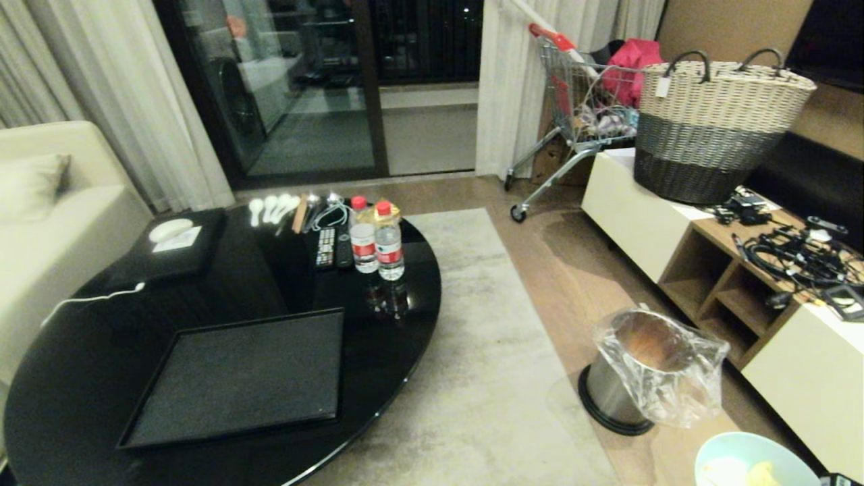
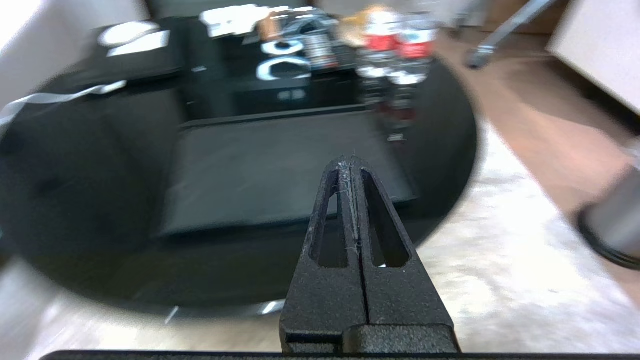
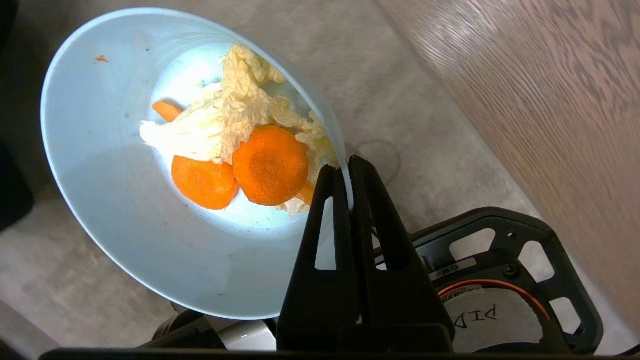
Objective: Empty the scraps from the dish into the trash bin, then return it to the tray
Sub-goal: Move the bowl over the trash can
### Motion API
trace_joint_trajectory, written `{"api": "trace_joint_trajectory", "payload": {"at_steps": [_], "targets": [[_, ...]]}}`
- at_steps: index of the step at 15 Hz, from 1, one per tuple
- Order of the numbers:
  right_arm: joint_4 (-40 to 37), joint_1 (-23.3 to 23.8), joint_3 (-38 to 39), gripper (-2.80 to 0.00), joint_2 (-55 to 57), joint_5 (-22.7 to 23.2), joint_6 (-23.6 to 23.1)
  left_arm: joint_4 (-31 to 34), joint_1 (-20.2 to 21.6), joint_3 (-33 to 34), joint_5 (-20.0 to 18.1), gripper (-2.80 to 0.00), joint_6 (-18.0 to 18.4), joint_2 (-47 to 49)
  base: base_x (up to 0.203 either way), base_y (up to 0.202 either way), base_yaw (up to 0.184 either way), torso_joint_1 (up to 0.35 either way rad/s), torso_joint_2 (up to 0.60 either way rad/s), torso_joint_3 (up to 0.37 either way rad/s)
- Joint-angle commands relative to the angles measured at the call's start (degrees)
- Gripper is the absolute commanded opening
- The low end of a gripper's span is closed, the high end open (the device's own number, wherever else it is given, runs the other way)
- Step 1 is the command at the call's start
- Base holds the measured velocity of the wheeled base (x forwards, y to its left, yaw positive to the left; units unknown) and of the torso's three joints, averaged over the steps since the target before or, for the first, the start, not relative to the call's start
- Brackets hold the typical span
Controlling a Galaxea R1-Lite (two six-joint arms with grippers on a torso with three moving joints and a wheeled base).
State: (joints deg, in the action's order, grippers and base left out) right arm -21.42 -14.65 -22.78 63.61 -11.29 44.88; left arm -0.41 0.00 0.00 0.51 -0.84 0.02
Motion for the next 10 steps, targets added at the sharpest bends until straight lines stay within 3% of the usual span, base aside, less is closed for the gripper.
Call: {"api": "trace_joint_trajectory", "payload": {"at_steps": [1, 10], "targets": [[-0.4, 0.0, 0.2, -2.8, -0.1, -0.1, 1.3, 0.0, 0.0, 0.0, 0.0, -2.8, 0.0, 0.0, 0.004, 0.014, -0.163, 0.002, 0.01, 0.006], [-0.4, 0.2, 1.1, -2.8, -0.6, -0.2, 1.4, 0.0, 0.0, 0.0, 0.0, -2.8, 0.0, 0.0, 0.0, 0.01, -0.164, 0.002, 0.0, 0.002]]}}
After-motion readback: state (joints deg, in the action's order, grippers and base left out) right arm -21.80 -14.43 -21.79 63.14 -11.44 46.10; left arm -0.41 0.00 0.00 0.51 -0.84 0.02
